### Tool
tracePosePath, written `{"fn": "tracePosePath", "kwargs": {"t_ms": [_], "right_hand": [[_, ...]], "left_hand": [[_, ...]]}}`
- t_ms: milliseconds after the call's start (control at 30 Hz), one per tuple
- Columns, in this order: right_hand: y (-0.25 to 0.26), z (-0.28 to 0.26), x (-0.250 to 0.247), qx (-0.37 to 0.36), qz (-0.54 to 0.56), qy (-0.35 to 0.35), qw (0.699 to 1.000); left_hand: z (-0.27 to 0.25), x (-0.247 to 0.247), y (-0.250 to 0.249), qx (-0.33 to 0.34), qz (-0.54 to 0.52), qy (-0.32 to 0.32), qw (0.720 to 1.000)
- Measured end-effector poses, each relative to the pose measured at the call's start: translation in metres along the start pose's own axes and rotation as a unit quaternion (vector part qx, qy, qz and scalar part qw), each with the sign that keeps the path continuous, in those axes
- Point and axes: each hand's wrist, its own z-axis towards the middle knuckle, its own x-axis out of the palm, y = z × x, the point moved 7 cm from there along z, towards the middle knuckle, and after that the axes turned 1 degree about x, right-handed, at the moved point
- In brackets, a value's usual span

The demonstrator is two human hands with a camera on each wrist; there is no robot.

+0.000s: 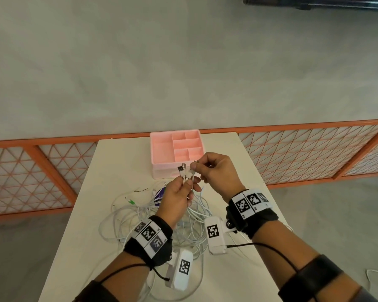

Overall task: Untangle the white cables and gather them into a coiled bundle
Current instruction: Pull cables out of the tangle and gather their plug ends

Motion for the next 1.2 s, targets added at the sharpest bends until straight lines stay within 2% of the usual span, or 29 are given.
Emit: {"fn": "tracePosePath", "kwargs": {"t_ms": [233,433,533,700,833,867,933,967,1033,1133,1200], "right_hand": [[0.000,-0.001,0.003,0.001,0.022,0.013,1.000],[-0.010,0.001,0.003,0.026,-0.002,0.018,1.000],[-0.009,0.001,0.008,0.017,-0.020,0.027,0.999],[-0.012,-0.002,0.029,0.018,-0.005,0.122,0.992],[-0.016,-0.001,0.030,-0.005,-0.003,0.110,0.994],[-0.022,-0.002,0.029,0.002,0.006,0.098,0.995],[-0.044,-0.005,0.025,0.065,0.008,0.079,0.995],[-0.057,-0.009,0.025,0.101,-0.002,0.089,0.991],[-0.085,-0.017,0.028,0.137,-0.070,0.155,0.976],[-0.126,-0.033,0.028,0.133,-0.256,0.268,0.919],[-0.152,-0.040,0.021,0.155,-0.311,0.295,0.890]], "left_hand": [[0.003,-0.004,0.004,0.004,0.064,0.014,0.998],[0.003,-0.003,0.006,0.005,0.126,0.024,0.992],[-0.001,0.001,0.004,-0.001,0.071,0.028,0.997],[-0.001,0.007,0.009,-0.023,-0.023,0.050,0.998],[-0.006,0.004,0.008,-0.012,-0.011,0.024,1.000],[-0.005,0.001,0.008,-0.012,-0.013,0.010,1.000],[-0.004,-0.005,0.005,-0.017,-0.037,-0.010,0.999],[-0.002,-0.008,0.003,-0.015,-0.050,-0.015,0.999],[0.000,-0.015,-0.002,0.000,-0.064,-0.021,0.998],[0.002,-0.022,-0.002,0.000,-0.098,-0.024,0.995],[0.003,-0.025,-0.001,-0.009,-0.123,-0.032,0.992]]}}
